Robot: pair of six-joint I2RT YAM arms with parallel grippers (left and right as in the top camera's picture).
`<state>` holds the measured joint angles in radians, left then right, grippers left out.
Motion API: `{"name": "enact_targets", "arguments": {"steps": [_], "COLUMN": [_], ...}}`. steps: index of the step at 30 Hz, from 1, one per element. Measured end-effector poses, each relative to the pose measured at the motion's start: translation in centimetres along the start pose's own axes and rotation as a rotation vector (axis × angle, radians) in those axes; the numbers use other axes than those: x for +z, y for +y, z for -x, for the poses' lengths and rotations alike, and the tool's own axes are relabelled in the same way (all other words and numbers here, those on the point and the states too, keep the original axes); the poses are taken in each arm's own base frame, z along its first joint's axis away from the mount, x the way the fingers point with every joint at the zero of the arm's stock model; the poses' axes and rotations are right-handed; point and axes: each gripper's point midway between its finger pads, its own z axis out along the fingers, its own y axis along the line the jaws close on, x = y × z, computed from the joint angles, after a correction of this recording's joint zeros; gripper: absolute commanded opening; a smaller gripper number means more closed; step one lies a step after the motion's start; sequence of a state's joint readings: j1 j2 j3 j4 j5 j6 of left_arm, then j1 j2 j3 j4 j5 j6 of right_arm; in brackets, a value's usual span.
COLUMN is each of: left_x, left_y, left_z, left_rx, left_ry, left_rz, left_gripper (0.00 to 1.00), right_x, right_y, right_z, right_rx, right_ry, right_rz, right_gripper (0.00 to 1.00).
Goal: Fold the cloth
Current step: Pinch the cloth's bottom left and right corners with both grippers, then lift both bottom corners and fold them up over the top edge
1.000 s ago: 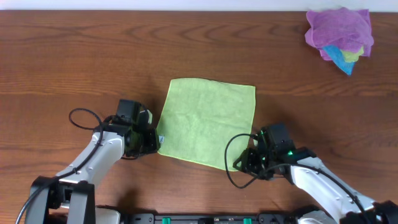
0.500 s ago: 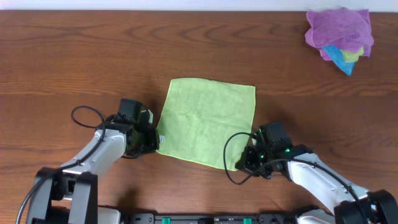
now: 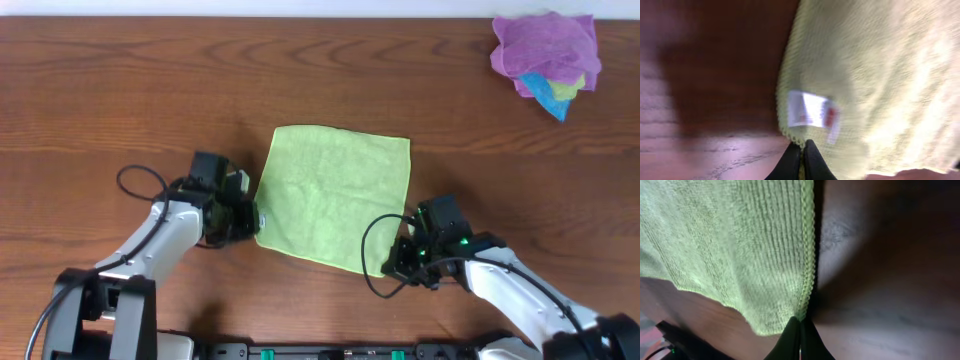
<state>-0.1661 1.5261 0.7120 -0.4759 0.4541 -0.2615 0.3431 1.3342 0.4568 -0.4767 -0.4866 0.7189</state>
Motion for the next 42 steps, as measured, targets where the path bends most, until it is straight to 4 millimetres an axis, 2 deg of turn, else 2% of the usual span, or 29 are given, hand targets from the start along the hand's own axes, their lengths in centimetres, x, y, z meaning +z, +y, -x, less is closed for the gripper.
{"name": "enact_targets", "arguments": {"steps": [4, 8, 11, 14, 19, 22, 26, 32, 42], "left_x": [-2.1, -4.9, -6.1, -6.2, -5.6, -5.4, -5.6, -6.1, -3.9], "left_y": [-2.1, -4.5, -5.8, -6.7, -7.7, -8.3, -8.5, -9.0, -8.5], "left_z": [2.9, 5.5, 6.2, 6.0, 4.7, 4.6, 6.0, 8.3, 10.8], "left_rx": [0.026, 0.068, 0.101, 0.125, 0.156, 0.177, 0.185, 0.194, 0.179], "left_ry": [-0.055, -0.133, -0.168, -0.166, -0.126, -0.133, -0.195, -0.296, -0.335], "left_rz": [-0.03, -0.061, -0.078, -0.088, -0.089, -0.089, -0.08, -0.077, -0.061], "left_gripper": [0.06, 0.06, 0.06, 0.06, 0.06, 0.06, 0.06, 0.06, 0.06], "right_x": [-2.0, -5.4, -7.2, -8.2, -8.3, -8.5, -9.0, -9.8, -7.4], "right_y": [1.6, 4.2, 5.4, 6.0, 5.3, 4.5, 4.1, 4.9, 4.7], "right_z": [0.9, 2.4, 3.1, 3.7, 3.7, 4.0, 5.2, 7.9, 12.1], "right_rx": [-0.033, -0.092, -0.121, -0.14, -0.131, -0.103, -0.078, -0.082, -0.044], "right_ry": [-0.06, -0.167, -0.221, -0.254, -0.254, -0.265, -0.305, -0.398, -0.401], "right_rz": [0.02, 0.049, 0.053, 0.053, 0.019, -0.006, -0.004, 0.036, 0.025], "right_gripper": [0.01, 0.02, 0.02, 0.02, 0.02, 0.02, 0.02, 0.02, 0.01]}}
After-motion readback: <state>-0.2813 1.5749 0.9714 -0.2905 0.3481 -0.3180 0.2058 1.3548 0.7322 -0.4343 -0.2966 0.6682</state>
